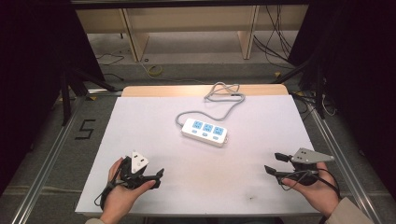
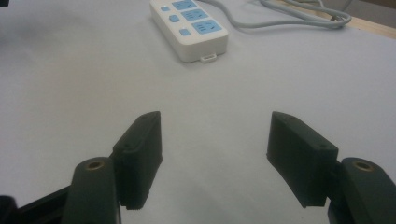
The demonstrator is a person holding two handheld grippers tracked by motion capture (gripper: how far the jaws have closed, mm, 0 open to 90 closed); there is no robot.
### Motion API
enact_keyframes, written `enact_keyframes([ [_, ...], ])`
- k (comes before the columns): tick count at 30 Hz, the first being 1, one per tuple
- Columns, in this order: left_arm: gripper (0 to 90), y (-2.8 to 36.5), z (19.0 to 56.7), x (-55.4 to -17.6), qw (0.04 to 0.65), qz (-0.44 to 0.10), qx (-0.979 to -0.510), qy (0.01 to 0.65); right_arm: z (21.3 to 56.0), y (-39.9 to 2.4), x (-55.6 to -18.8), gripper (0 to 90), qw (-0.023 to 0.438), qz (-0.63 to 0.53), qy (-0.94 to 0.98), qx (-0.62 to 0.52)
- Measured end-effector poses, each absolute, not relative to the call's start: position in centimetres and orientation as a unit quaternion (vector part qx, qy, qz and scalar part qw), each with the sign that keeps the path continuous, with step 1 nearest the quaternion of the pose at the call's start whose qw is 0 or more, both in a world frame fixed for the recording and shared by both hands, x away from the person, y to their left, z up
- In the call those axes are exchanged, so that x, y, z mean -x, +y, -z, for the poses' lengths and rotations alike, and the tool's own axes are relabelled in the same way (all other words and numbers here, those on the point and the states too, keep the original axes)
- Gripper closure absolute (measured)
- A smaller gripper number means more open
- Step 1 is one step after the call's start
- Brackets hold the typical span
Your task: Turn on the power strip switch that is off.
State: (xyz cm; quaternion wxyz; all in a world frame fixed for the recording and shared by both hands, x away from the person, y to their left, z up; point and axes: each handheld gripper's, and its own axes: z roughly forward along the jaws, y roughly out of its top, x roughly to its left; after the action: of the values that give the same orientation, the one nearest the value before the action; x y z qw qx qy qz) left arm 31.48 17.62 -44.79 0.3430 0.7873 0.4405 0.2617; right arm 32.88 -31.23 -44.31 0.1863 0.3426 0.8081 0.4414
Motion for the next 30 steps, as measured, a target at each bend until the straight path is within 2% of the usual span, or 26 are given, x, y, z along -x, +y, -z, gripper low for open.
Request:
enact_keyframes([
  [7, 16.0, 17.4, 44.8, -31.4, 0.344, -0.262, -0.788, 0.437, 44.3, -31.0, -33.1, 42.1, 0.188, -0.442, 0.807, -0.345],
  [8, 16.0, 17.3, 44.8, -31.4, 0.343, -0.263, -0.79, 0.436, 44.2, -30.9, -33.2, 47.1, 0.191, -0.441, 0.807, -0.344],
  [12, 16.0, 17.2, 44.8, -31.4, 0.344, -0.262, -0.79, 0.435, 43.8, -30.6, -33.4, 58.1, 0.198, -0.444, 0.805, -0.34],
  [19, 16.0, 17.2, 44.9, -31.5, 0.341, -0.26, -0.792, 0.435, 43.7, -30.0, -33.9, 68.7, 0.208, -0.444, 0.806, -0.332],
  [20, 16.0, 17.2, 44.9, -31.5, 0.341, -0.26, -0.793, 0.433, 43.7, -29.8, -34.2, 73.3, 0.21, -0.443, 0.806, -0.331],
  [21, 16.0, 17.2, 44.9, -31.5, 0.341, -0.26, -0.793, 0.433, 43.7, -29.8, -34.2, 73.3, 0.21, -0.443, 0.806, -0.331],
  [22, 16.0, 17.1, 44.9, -31.5, 0.341, -0.26, -0.793, 0.432, 43.6, -29.6, -34.4, 78.4, 0.21, -0.443, 0.807, -0.33],
  [25, 16.0, 17.1, 44.9, -31.6, 0.342, -0.26, -0.793, 0.432, 43.6, -29.4, -34.6, 82.9, 0.206, -0.438, 0.811, -0.329],
  [27, 16.0, 17.0, 45.0, -31.6, 0.343, -0.258, -0.792, 0.433, 43.5, -29.1, -34.9, 89.1, 0.202, -0.432, 0.816, -0.328],
  [30, 16.0, 17.0, 45.0, -31.6, 0.342, -0.257, -0.794, 0.433, 43.4, -28.7, -35.1, 90.0, 0.202, -0.427, 0.819, -0.326],
])
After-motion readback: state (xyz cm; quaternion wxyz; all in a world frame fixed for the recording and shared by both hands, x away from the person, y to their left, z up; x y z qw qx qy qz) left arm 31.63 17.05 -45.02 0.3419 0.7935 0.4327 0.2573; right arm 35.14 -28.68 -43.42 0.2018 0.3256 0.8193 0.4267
